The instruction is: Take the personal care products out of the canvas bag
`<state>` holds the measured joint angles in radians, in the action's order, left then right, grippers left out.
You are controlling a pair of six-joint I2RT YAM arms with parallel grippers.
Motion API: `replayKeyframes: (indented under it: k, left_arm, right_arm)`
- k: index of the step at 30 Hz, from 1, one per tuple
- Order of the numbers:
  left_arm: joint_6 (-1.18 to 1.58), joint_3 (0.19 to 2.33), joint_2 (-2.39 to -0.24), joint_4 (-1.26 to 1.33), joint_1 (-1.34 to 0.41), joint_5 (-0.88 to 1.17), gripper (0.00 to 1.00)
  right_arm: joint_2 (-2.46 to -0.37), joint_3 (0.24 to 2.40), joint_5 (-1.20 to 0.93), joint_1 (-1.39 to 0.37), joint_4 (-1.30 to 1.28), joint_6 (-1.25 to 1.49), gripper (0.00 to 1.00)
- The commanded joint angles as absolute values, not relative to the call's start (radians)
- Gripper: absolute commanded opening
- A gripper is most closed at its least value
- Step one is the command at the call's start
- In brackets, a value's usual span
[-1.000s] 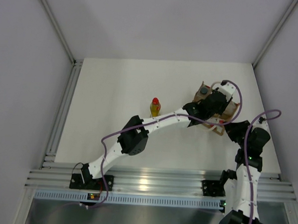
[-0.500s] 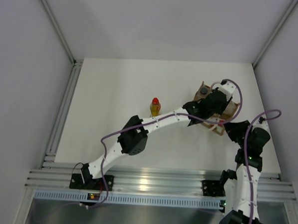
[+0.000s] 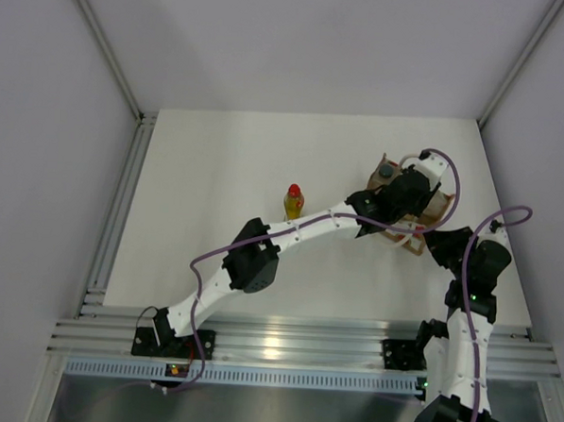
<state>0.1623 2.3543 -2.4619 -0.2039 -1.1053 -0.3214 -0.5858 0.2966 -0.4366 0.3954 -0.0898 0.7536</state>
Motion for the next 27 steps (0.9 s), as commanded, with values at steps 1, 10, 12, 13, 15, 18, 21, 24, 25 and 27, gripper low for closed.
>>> replayKeyframes:
  k: [1,10,12,13,15,18,21,24,25,27]
  left_arm:
    - [0.170,2.442,-2.301,-0.072,-1.123,-0.325,0.00]
    - [0.179,2.442,-2.249,-0.064,-1.123,-0.348,0.00]
    - [0.181,2.442,-2.240,-0.063,-1.123,-0.353,0.00]
    - [0.181,2.442,-2.229,-0.063,-1.123,-0.353,0.00]
    - [0.175,2.442,-2.220,-0.061,-1.123,-0.357,0.00]
    - [0.172,2.431,-2.194,-0.063,-1.123,-0.359,0.00]
    - [0.172,2.411,-2.163,-0.064,-1.123,-0.357,0.00]
    - [0.176,2.392,-2.132,-0.063,-1.123,-0.347,0.00]
    - [0.176,2.385,-2.116,-0.061,-1.123,-0.339,0.00]
    - [0.176,2.373,-2.100,-0.064,-1.123,-0.339,0.00]
  right_arm:
    - [-0.604,0.310,-0.397,0.403,-0.133,0.721,0.10]
    - [-0.604,0.308,-0.393,0.402,-0.133,0.718,0.10]
    - [-0.603,0.308,-0.394,0.402,-0.133,0.718,0.10]
    - [-0.601,0.307,-0.394,0.402,-0.133,0.718,0.10]
    - [-0.603,0.307,-0.393,0.403,-0.133,0.721,0.10]
    - [-0.604,0.307,-0.393,0.402,-0.133,0.716,0.10]
    - [-0.604,0.307,-0.391,0.403,-0.133,0.715,0.10]
    - [-0.604,0.304,-0.385,0.402,-0.133,0.710,0.10]
    - [-0.606,0.301,-0.384,0.403,-0.133,0.709,0.10]
    - [-0.606,0.298,-0.376,0.402,-0.133,0.706,0.10]
